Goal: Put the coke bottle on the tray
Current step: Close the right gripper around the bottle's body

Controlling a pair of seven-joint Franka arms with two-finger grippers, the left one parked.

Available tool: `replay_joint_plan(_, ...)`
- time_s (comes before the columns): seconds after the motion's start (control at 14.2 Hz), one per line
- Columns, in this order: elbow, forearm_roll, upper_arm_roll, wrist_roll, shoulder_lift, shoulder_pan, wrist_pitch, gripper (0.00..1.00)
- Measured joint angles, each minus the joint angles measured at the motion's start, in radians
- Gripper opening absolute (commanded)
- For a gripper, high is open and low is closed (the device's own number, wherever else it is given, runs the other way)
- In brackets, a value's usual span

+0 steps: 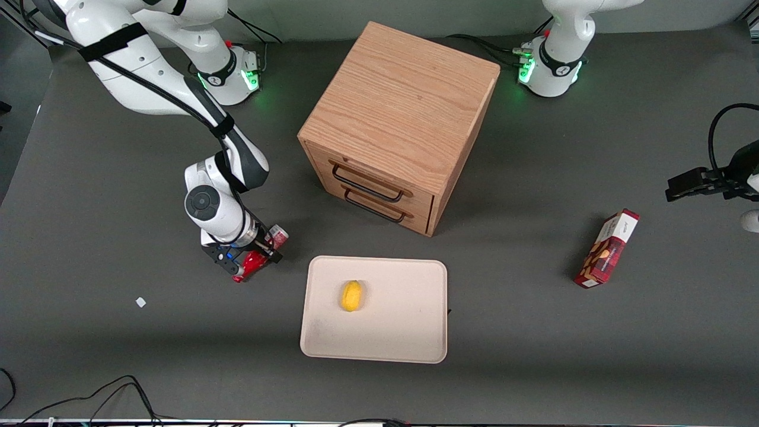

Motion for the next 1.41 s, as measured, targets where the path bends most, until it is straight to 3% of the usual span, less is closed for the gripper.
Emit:
replay_joint_plan(0.63, 0.010, -0.030, 0.000, 0.029, -0.005, 0.000, -0.009, 0.00)
replay_joint_plan(1.13, 0.079, -0.039, 0.024, -0.021, -0.201, -0.006, -0.350, 0.00)
replay_joint_plan(1.41, 0.234, 0.041, 0.031, -0.124, -0.258, -0.012, -0.590, 0.00)
